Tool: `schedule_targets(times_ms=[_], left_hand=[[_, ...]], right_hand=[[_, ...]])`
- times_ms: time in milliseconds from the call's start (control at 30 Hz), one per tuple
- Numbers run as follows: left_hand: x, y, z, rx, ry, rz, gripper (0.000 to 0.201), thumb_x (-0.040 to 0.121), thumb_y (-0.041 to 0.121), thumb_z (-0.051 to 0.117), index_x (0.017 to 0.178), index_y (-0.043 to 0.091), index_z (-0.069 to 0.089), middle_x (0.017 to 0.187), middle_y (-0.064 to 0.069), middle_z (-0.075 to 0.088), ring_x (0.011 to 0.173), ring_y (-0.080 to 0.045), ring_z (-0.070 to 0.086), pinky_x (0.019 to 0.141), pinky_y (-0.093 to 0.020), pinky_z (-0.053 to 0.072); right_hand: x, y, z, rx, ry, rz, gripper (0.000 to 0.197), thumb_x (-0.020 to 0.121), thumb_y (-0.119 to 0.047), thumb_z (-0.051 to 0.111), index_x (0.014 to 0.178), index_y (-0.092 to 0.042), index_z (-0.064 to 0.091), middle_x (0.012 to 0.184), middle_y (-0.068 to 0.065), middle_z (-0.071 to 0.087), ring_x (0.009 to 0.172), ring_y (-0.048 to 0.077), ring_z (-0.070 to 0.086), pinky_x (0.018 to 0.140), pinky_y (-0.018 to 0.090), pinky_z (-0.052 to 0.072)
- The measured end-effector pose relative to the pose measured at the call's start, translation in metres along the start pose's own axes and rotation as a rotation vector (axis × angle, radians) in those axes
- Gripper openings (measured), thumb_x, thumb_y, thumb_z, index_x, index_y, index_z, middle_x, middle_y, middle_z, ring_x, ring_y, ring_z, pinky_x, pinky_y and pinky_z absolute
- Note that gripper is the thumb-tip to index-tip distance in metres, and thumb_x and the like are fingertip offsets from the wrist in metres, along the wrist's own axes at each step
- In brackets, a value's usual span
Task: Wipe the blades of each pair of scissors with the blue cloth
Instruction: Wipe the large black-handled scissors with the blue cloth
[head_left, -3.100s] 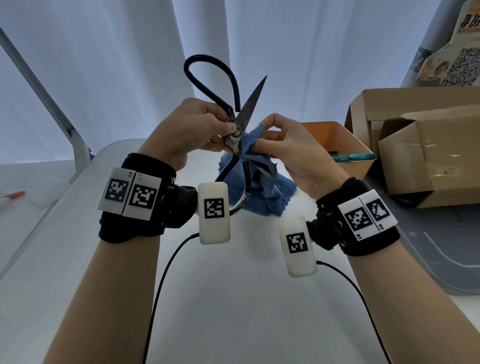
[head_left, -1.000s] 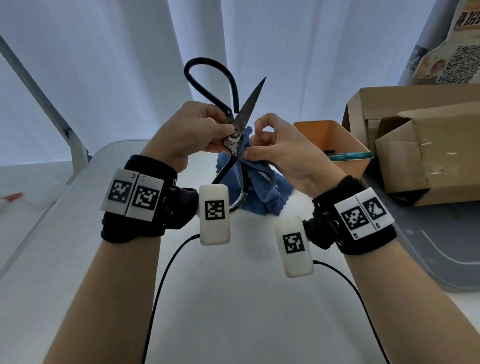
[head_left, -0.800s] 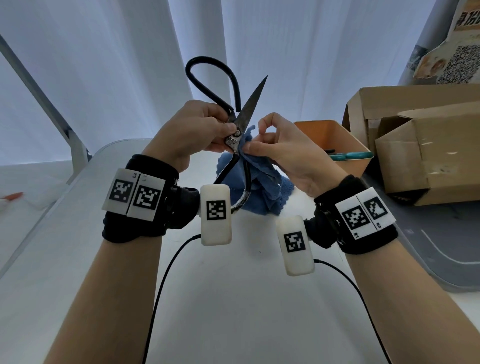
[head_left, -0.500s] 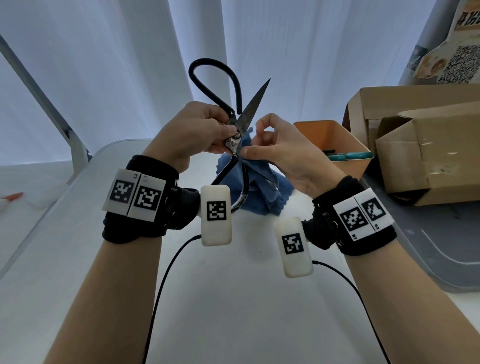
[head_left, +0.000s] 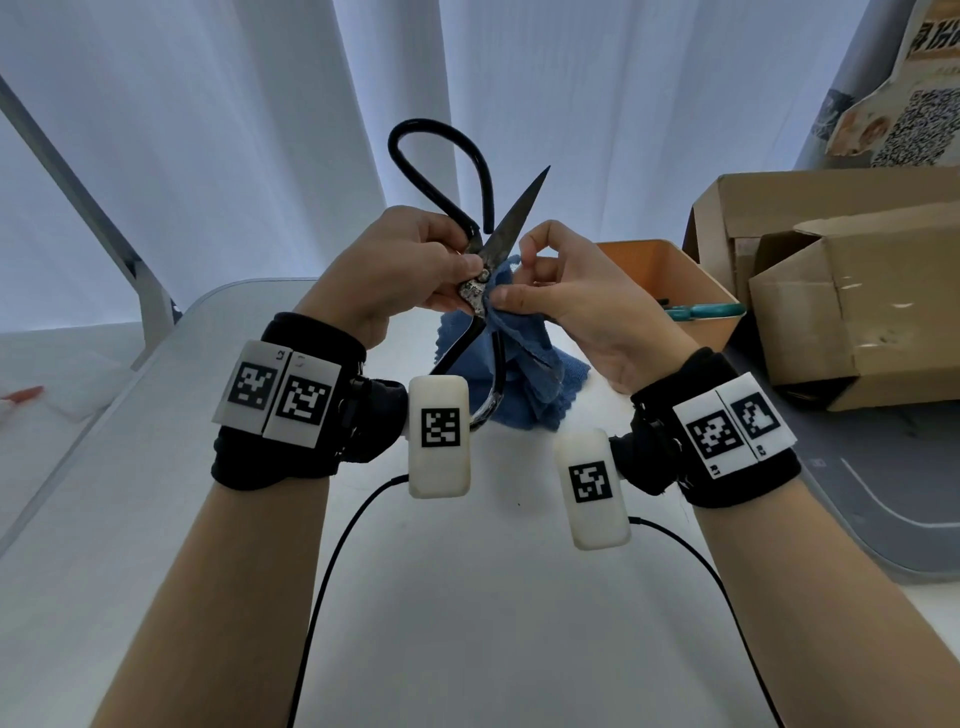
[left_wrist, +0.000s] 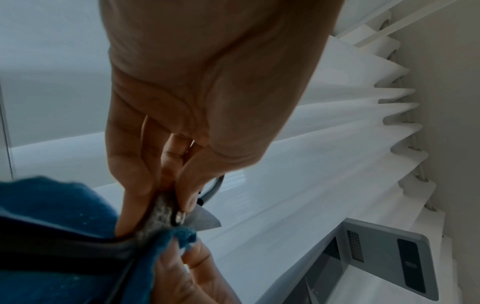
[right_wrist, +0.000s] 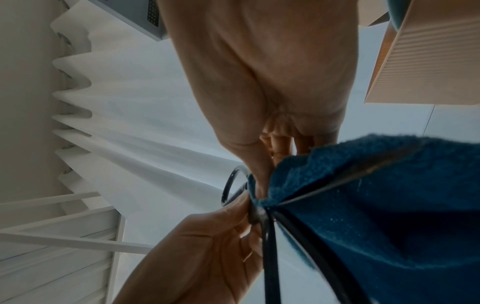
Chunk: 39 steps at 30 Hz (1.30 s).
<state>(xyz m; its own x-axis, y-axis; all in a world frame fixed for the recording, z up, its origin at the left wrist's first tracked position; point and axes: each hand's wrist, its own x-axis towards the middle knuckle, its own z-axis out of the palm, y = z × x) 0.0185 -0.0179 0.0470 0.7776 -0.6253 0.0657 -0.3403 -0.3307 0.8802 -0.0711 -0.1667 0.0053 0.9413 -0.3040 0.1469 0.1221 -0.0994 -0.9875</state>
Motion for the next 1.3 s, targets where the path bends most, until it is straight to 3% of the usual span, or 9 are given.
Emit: schedule_targets(times_ms=[167,300,467,600,767,933,1100,1300], left_hand=[[0.0002,-0.0007,-0.0005,0.001,0.018,-0.010,0.013,0.096,0.006,0.061,0.106,0.001,0.067,0.080,-0.006,0.071,0.057,-0.006,0.069,0.053,-0.014,0.051],[0.0009,-0.0022,-0.0019,-0.010,0.019,-0.015,0.011,0.095,0.007,0.061,0.104,0.003,0.067,0.082,-0.007,0.071,0.058,-0.006,0.069,0.055,-0.015,0.053],[0.0011,-0.0012,-0.0028,-0.032,0.022,-0.019,0.012,0.095,0.007,0.061,0.105,0.004,0.067,0.079,-0.004,0.070,0.058,-0.006,0.068,0.056,-0.015,0.052],[0.0011,-0.0021,-0.0031,-0.032,0.039,-0.025,0.009,0.095,0.006,0.061,0.102,0.005,0.067,0.080,-0.005,0.070,0.055,-0.005,0.068,0.054,-0.014,0.051],[0.0012,-0.0017,-0.0060,-0.052,0.040,-0.021,0.008,0.096,0.007,0.061,0.100,0.008,0.067,0.081,-0.003,0.070,0.060,-0.005,0.069,0.057,-0.015,0.053],[0.0004,-0.0016,-0.0053,-0.061,0.045,-0.026,0.006,0.095,0.005,0.061,0.097,0.007,0.066,0.078,-0.003,0.069,0.056,-0.004,0.068,0.054,-0.014,0.051],[0.0009,-0.0016,-0.0059,-0.055,0.043,-0.018,0.007,0.095,0.007,0.061,0.099,0.007,0.067,0.081,-0.003,0.070,0.059,-0.004,0.068,0.056,-0.015,0.052],[0.0015,-0.0021,-0.0054,-0.040,0.042,-0.019,0.013,0.095,0.007,0.061,0.106,0.004,0.068,0.080,-0.003,0.070,0.059,-0.005,0.068,0.056,-0.015,0.052]], right_hand=[[0.0002,-0.0002,0.0051,0.040,-0.019,0.001,0.023,0.092,0.008,0.060,0.099,-0.009,0.047,0.081,0.008,0.068,0.076,0.018,0.067,0.073,0.026,0.056],[0.0008,0.0015,0.0052,0.000,-0.036,0.005,0.033,0.084,0.009,0.071,0.097,-0.011,0.047,0.077,0.005,0.059,0.073,0.018,0.058,0.075,0.027,0.053],[0.0015,0.0027,0.0025,0.015,-0.019,0.038,0.030,0.087,0.002,0.071,0.097,-0.013,0.047,0.079,0.006,0.065,0.083,0.022,0.066,0.084,0.035,0.054],[0.0009,0.0023,0.0036,0.035,-0.038,0.038,0.032,0.086,0.010,0.067,0.097,-0.012,0.046,0.072,-0.001,0.062,0.072,0.014,0.064,0.073,0.024,0.052],[0.0015,0.0026,0.0064,0.025,0.002,0.025,0.032,0.085,0.000,0.074,0.098,-0.012,0.047,0.073,0.001,0.061,0.074,0.017,0.063,0.072,0.026,0.053],[0.0009,0.0011,0.0059,0.040,-0.030,0.032,0.028,0.090,0.009,0.064,0.097,-0.011,0.046,0.077,0.004,0.062,0.074,0.016,0.064,0.069,0.022,0.052],[0.0007,0.0019,0.0058,0.010,-0.008,0.017,0.036,0.083,0.001,0.076,0.095,-0.013,0.046,0.073,0.002,0.060,0.077,0.020,0.061,0.074,0.025,0.051],[-0.0004,-0.0012,0.0036,-0.020,-0.016,0.027,0.026,0.091,0.005,0.065,0.100,-0.011,0.046,0.077,0.003,0.061,0.073,0.014,0.061,0.070,0.021,0.050]])
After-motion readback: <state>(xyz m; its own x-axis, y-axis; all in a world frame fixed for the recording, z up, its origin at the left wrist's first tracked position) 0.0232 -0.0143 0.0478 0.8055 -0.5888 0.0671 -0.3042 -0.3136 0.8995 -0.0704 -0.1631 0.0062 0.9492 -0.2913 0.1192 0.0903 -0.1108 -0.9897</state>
